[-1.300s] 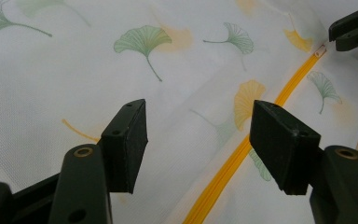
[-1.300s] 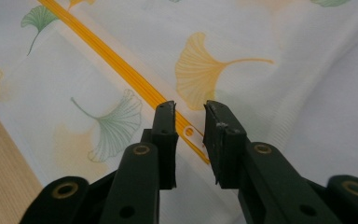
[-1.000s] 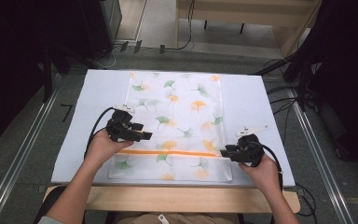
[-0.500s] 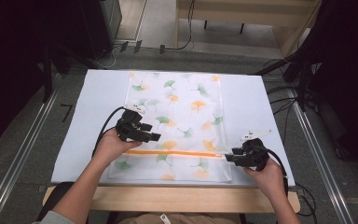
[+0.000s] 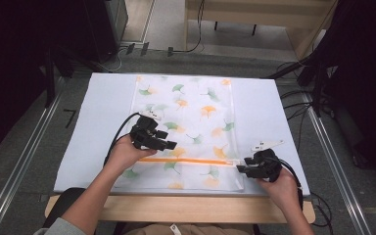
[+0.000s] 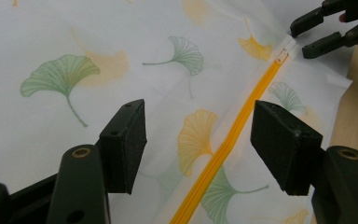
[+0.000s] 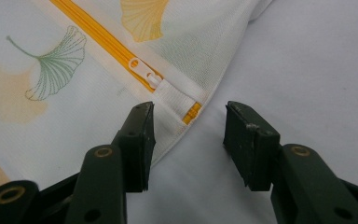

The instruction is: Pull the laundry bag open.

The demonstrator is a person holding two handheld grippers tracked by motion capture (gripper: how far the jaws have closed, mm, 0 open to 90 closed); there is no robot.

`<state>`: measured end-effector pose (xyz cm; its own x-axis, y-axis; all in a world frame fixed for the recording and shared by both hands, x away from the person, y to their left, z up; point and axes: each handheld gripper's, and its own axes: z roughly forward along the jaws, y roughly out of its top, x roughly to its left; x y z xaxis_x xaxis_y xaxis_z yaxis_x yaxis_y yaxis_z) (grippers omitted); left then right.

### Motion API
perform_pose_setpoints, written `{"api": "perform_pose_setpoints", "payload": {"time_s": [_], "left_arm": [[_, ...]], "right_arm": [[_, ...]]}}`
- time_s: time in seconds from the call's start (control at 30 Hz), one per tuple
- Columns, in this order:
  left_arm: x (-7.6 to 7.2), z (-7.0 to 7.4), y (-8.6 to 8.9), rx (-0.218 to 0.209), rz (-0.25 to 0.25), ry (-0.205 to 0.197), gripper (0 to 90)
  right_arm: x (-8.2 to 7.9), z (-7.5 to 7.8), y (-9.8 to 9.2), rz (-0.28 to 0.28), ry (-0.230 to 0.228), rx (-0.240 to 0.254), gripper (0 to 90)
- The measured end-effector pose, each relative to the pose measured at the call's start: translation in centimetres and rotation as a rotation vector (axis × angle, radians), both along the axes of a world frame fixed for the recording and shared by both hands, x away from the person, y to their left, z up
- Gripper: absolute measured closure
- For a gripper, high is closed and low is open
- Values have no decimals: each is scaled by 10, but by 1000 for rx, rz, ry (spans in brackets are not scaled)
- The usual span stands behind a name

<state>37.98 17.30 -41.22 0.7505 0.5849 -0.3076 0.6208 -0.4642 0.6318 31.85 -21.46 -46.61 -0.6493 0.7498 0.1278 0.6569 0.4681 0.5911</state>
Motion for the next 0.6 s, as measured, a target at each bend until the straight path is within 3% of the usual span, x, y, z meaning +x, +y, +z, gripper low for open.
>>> {"api": "perform_pose_setpoints", "payload": {"time_s": [0.2,0.47,0.6], "left_arm": [[-1,-1,-12,-15,-21,29,368],[-5,-2,-24,-26,-29,35,381],[-8,-1,-29,-30,-62,30,494]], "right_arm": [[1,-1,6,-2,-21,-12,565],[4,-1,19,-6,-35,-42,610],[3,0,23,-3,-51,-64,645]]}}
